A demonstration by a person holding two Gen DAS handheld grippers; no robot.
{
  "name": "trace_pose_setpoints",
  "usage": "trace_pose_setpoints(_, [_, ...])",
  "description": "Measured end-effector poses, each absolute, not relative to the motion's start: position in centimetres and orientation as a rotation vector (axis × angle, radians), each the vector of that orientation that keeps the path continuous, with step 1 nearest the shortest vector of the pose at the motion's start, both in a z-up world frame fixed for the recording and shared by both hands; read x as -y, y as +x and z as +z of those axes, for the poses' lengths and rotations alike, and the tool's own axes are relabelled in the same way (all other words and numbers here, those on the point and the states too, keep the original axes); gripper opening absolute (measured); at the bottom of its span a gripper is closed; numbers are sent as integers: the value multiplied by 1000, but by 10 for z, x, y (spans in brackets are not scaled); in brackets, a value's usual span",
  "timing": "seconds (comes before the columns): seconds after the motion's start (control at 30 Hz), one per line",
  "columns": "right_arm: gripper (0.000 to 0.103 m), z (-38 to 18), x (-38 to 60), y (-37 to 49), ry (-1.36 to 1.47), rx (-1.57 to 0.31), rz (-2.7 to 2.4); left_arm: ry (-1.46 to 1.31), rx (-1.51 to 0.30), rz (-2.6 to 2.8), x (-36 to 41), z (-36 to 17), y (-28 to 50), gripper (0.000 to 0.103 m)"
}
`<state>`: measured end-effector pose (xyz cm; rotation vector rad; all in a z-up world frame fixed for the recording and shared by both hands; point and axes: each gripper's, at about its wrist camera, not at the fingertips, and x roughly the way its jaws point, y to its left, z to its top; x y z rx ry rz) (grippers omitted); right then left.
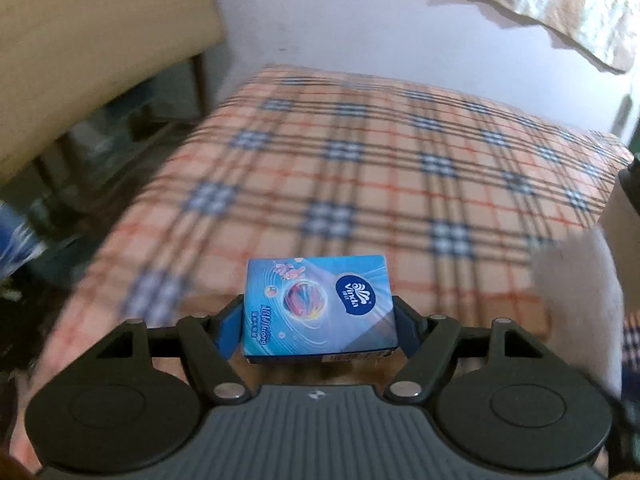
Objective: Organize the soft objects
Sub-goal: 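Carry the blue tissue box and white towel with both tools to the tray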
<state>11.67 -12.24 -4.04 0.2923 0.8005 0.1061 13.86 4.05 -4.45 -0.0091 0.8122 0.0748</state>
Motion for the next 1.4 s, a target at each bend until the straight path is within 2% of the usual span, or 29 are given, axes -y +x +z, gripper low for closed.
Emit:
trace_pose_setpoints(0.17, [53, -44, 94, 132, 212, -833, 168, -24, -814, 87, -55, -41, 100, 75])
trace_pose_setpoints(0.3, [73, -55, 82, 141, 140, -859, 206, -39, -829, 94, -55, -47, 89, 75])
trace_pose_setpoints(0.4, [80, -60, 81, 151, 117, -868, 231, -86, -836, 90, -60, -47, 86, 75])
trace_pose_setpoints(0.47, [82, -64, 80, 158, 101, -886, 248, -82, -826, 97, -60, -45, 87, 75])
trace_pose_setpoints(0.53, [79, -65, 77, 160, 98, -885, 275, -83, -815, 97, -60, -42, 86, 75])
trace_pose_setpoints(0.57, [64, -64, 75, 160, 97, -875, 284, -89, -810, 96, -61, -40, 85, 75])
trace_pose_setpoints(0.6, [53, -60, 73, 158, 88, -867, 278, -92, -804, 95, -61, -38, 84, 75])
trace_pose_setpoints(1.07, [52, 21, 79, 143, 125, -744, 256, -85, -691, 122, -60, 23, 83, 75])
trace_pose_setpoints(1.4, [52, 54, 96, 137, 133, -702, 246, -56, -666, 129, -54, 48, 87, 75])
